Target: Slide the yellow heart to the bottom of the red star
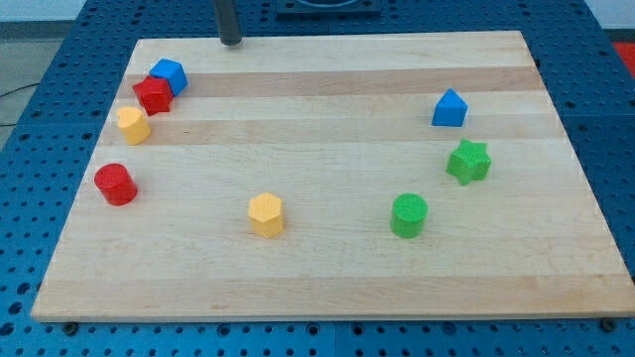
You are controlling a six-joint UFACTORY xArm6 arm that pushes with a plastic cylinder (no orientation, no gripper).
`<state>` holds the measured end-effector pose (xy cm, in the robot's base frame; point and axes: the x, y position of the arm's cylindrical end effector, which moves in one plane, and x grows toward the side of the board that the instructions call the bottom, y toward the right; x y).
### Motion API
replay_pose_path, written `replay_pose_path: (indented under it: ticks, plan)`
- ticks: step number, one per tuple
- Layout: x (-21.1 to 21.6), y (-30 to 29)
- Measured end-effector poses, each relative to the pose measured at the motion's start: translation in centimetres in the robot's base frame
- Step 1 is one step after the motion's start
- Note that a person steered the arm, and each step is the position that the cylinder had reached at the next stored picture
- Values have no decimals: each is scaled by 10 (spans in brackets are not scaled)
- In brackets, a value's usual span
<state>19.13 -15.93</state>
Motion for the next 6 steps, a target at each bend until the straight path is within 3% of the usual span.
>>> replay_pose_path:
  ticks: [1,2,6]
  plan:
    - [0,-68]
    - [36,-145]
    - [176,-137]
